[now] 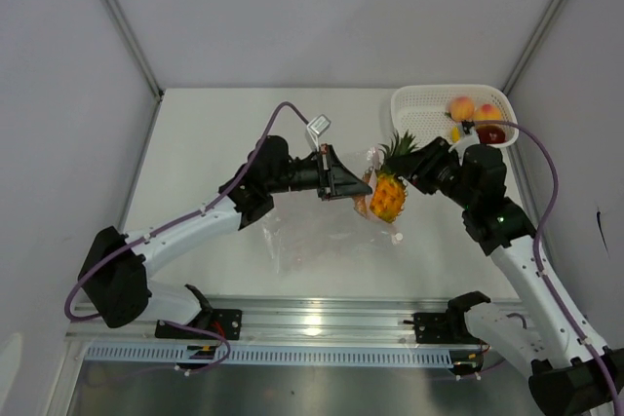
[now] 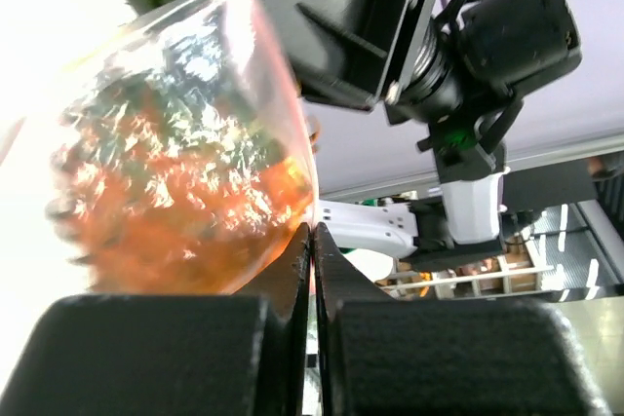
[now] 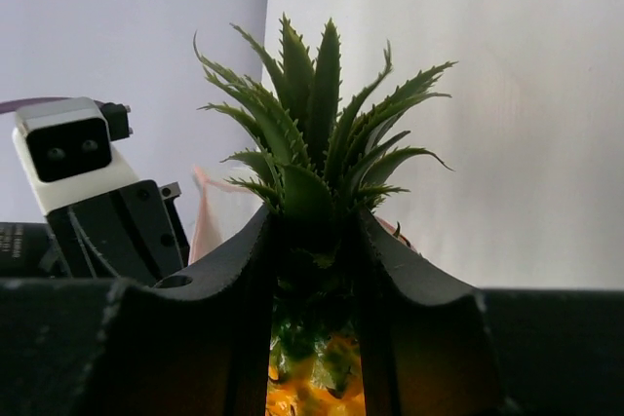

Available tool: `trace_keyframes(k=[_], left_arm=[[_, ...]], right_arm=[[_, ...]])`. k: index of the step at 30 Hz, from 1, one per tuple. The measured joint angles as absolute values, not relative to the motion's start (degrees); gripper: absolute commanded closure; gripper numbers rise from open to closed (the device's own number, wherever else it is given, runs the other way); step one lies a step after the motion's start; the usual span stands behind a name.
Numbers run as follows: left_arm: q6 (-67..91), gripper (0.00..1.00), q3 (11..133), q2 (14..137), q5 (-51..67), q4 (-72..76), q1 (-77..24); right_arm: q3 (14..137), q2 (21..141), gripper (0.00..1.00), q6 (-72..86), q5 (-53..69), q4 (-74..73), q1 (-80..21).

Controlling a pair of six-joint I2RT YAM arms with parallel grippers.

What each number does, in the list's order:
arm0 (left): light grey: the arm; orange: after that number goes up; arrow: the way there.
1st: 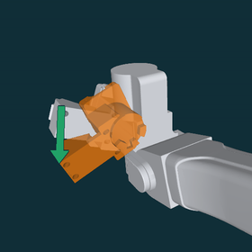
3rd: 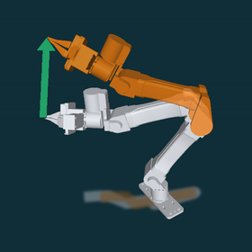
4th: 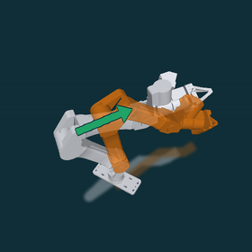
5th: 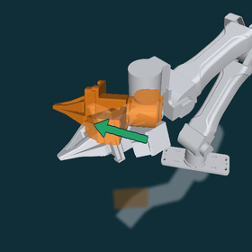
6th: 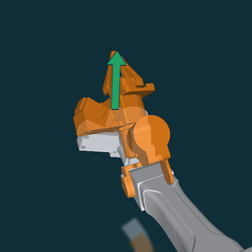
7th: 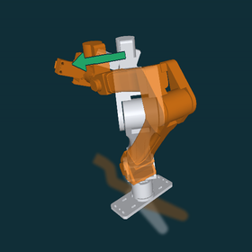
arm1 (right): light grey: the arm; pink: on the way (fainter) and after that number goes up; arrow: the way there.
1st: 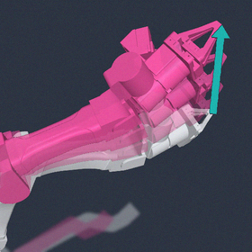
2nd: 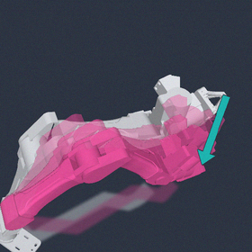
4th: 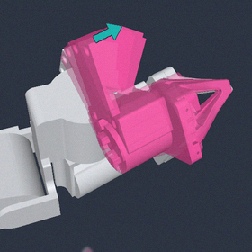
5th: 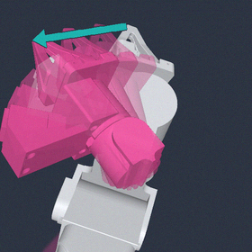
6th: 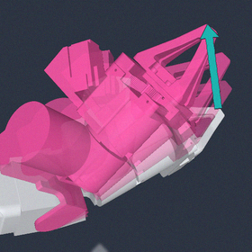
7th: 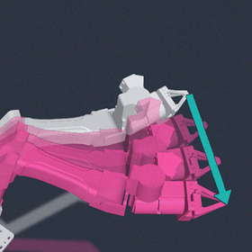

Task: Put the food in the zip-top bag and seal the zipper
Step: Place the fake fruit in the zipper food storage bag.

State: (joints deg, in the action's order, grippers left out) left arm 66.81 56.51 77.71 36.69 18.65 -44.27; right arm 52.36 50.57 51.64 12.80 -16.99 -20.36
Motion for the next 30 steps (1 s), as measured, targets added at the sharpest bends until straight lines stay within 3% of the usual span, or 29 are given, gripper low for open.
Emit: trace_keyframes(k=[6, 16, 30], left_arm=[[63.18, 0.99, 56.14, 77.87, 36.67, 17.17, -44.05], [59.33, 0.99, 56.05, 78.30, 35.14, 14.09, -43.31], [59.99, 1.00, 55.27, 79.53, 34.70, 16.16, -42.68]], right_arm=[[51.42, 48.69, 1.00, 54.68, 21.45, -18.68, -13.93], [52.23, 44.51, 1.00, 56.47, 22.02, -25.69, -7.33], [52.62, 42.87, 1.00, 60.60, 21.10, -28.91, -7.18]])
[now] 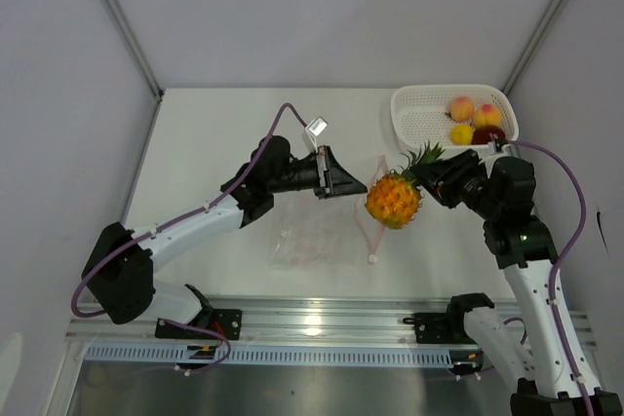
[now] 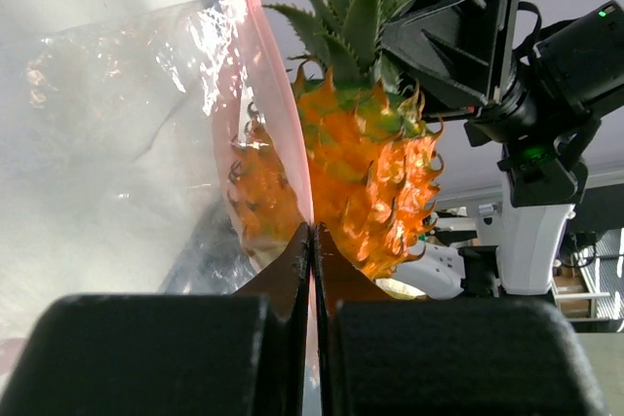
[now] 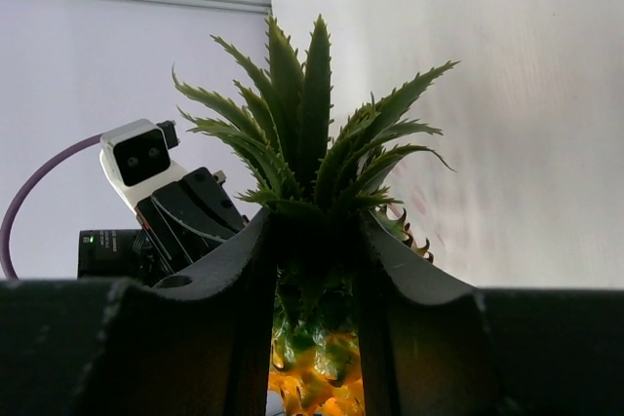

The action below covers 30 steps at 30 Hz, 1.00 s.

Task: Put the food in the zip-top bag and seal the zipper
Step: Place the fake fruit in the zipper food storage bag.

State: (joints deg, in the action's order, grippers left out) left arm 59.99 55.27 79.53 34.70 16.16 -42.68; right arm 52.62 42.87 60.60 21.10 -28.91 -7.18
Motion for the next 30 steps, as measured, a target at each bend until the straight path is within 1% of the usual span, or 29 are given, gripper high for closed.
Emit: trace_keyframes(k=[5, 12, 15, 17, 20, 23, 30], left_arm=[[63.02, 1.00, 55.27, 80.12, 34.74, 19.09, -42.68], [69.30, 0.99, 55.27, 81.60, 34.70, 21.69, -42.72], [71.85, 0.99, 55.29, 82.04, 34.83, 22.37, -42.89], [73.43, 0.99, 55.29, 82.50, 35.24, 23.53, -43.24], [75.05, 0.99, 55.29, 83.00, 35.83, 24.82, -43.99], [75.22, 0.99, 55.13, 83.00, 36.01, 25.30, -44.60], [74.98, 0.99, 51.03, 82.43, 36.16, 26.41, -45.10]], right_arm=[[50.92, 41.91, 1.00, 61.49, 18.94, -28.38, -10.07], [45.76, 40.97, 1.00, 59.42, 9.85, -24.16, -22.39], [45.30, 42.98, 1.00, 57.56, 4.73, -22.09, -28.32], [45.30, 44.86, 1.00, 56.93, 3.22, -20.91, -29.85], [45.30, 47.46, 1.00, 56.86, 1.41, -20.18, -30.26], [45.17, 47.27, 1.00, 57.45, -0.08, -20.05, -29.36], [44.80, 42.28, 1.00, 62.15, -1.23, -19.75, -21.41]])
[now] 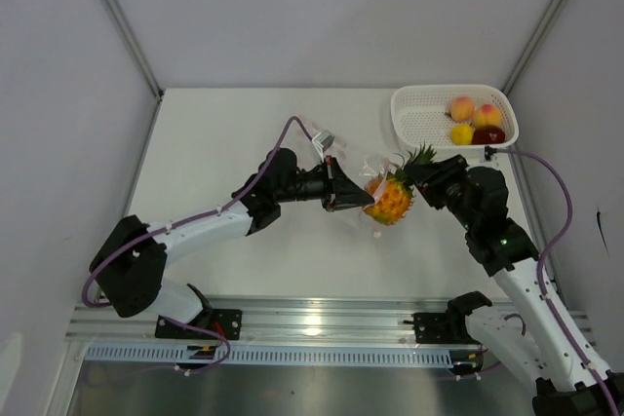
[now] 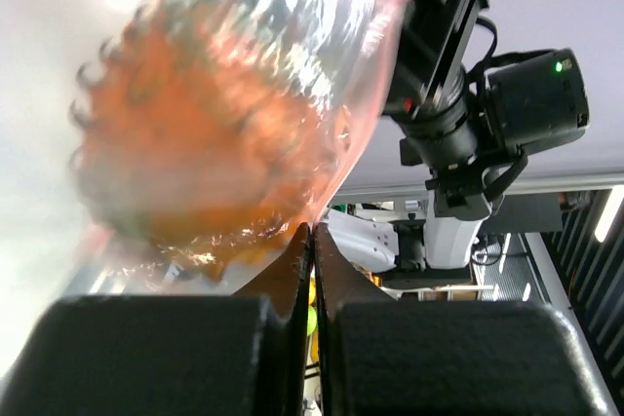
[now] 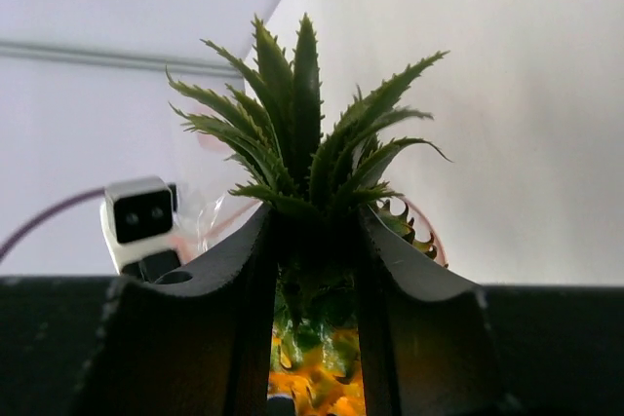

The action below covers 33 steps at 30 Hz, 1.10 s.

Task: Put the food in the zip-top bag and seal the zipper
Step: Place the fake fruit in the zipper food storage bag.

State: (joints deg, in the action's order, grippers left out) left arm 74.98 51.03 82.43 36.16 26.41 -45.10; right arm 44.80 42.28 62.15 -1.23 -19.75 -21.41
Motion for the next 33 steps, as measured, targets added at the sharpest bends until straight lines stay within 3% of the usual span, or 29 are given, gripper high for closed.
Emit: trace_keyframes(k=[12, 22, 26, 27, 32, 33], left_arm=[[75.02, 1.00, 51.55, 82.65, 36.53, 26.35, -48.51], [77.25, 1.00, 58.61, 85.30, 36.67, 26.46, -48.95], [77.62, 0.99, 59.61, 85.49, 36.21, 26.44, -48.56], [77.62, 0.99, 59.61, 85.49, 36.18, 26.11, -48.25], [77.54, 1.00, 59.46, 85.38, 36.27, 25.52, -45.56], [77.52, 0.99, 59.24, 85.27, 36.32, 25.54, -44.97]], right_arm=[[41.08, 45.89, 1.00, 70.22, -1.83, -13.82, -20.62], [37.01, 44.51, 0.97, 54.41, -2.33, -3.57, -31.11], [37.43, 44.45, 0.81, 48.99, -0.40, -5.76, -31.40], [38.13, 44.47, 0.69, 47.40, 0.45, -7.66, -31.38], [43.00, 44.47, 0.33, 42.61, 4.47, -15.92, -31.38], [44.14, 44.47, 0.21, 41.80, 5.67, -17.37, -31.38]])
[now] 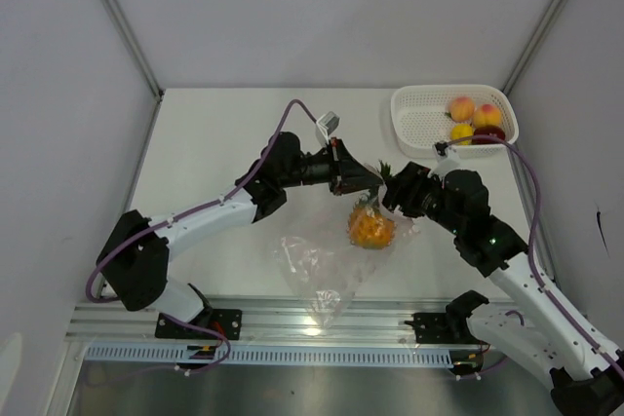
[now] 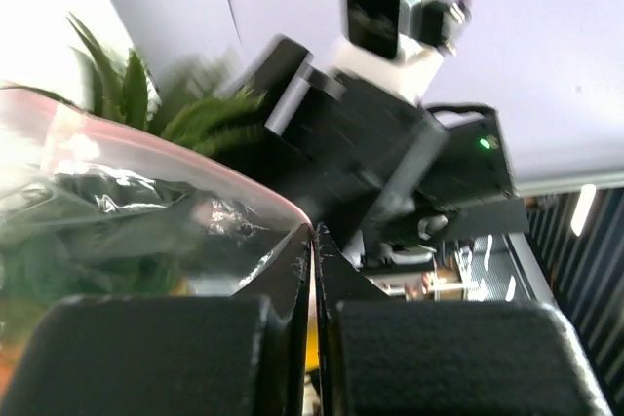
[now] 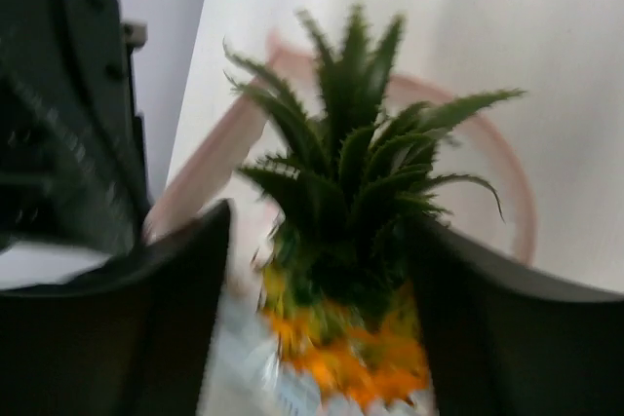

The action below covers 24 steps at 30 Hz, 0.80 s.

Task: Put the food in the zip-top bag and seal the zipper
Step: Place the fake fruit in the zipper food storage bag.

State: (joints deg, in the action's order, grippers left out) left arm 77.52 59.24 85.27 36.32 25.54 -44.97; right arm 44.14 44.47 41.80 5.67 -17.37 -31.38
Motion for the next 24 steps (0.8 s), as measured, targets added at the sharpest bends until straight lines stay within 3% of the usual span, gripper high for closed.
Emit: trace_keyframes(k=[6, 15, 24], left_arm=[[77.03, 0.99, 58.67, 84.68, 38.13, 25.54, -41.43], [74.52, 1.00, 58.61, 84.68, 41.21, 24.40, -40.71], [73.45, 0.99, 58.46, 84.68, 42.57, 23.99, -40.69]], right_arm=[[50.41, 44.40, 0.07, 38.89, 10.55, -25.80, -31.29], [57.41, 43.46, 0.06, 38.33, 10.87, -33.69, -31.00], [65.14, 43.11, 0.07, 38.52, 2.59, -46.11, -30.52]])
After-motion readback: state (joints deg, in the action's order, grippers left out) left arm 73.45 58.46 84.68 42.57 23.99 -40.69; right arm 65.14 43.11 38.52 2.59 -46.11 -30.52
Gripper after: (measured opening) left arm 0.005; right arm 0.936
